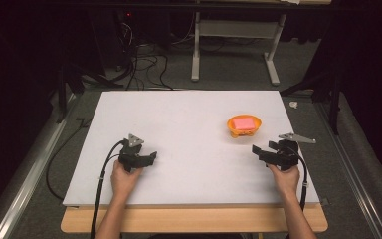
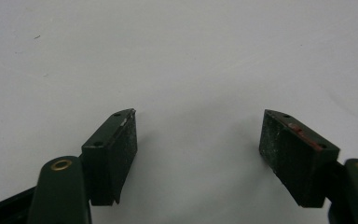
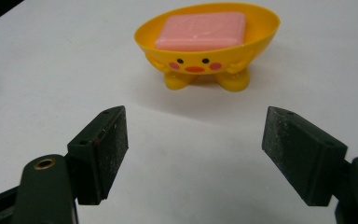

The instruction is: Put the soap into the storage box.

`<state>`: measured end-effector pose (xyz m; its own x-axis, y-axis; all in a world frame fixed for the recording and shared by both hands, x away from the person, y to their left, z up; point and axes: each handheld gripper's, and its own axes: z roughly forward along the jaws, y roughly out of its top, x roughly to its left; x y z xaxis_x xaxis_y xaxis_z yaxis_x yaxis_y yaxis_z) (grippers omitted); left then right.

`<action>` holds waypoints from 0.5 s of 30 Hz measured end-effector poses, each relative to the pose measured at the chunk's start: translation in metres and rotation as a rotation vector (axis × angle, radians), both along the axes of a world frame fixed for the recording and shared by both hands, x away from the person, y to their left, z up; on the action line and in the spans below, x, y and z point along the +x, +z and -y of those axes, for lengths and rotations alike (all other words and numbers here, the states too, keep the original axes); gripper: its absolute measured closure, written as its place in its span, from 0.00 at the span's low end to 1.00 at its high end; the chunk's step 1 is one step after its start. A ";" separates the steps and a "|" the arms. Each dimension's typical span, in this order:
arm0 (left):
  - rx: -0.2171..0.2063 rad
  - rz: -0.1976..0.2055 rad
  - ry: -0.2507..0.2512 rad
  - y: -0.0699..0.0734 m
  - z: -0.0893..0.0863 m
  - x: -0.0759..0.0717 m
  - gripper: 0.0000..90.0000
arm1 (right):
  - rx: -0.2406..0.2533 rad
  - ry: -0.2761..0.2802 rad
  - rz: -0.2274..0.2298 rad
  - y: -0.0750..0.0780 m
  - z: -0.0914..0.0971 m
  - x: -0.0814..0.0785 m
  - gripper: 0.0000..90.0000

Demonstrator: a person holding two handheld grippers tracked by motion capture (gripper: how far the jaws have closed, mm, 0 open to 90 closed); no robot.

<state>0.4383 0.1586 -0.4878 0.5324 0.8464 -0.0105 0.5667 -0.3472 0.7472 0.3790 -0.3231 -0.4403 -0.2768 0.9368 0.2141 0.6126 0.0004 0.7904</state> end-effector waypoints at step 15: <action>0.000 0.000 0.000 0.000 0.000 0.000 0.31 | -0.094 -0.061 -0.062 -0.031 0.007 0.004 0.25</action>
<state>0.4383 0.1586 -0.4878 0.5322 0.8466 -0.0103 0.5667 -0.3471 0.7472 0.3827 -0.3297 -0.4709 -0.2072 0.9682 0.1398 0.6617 0.0334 0.7490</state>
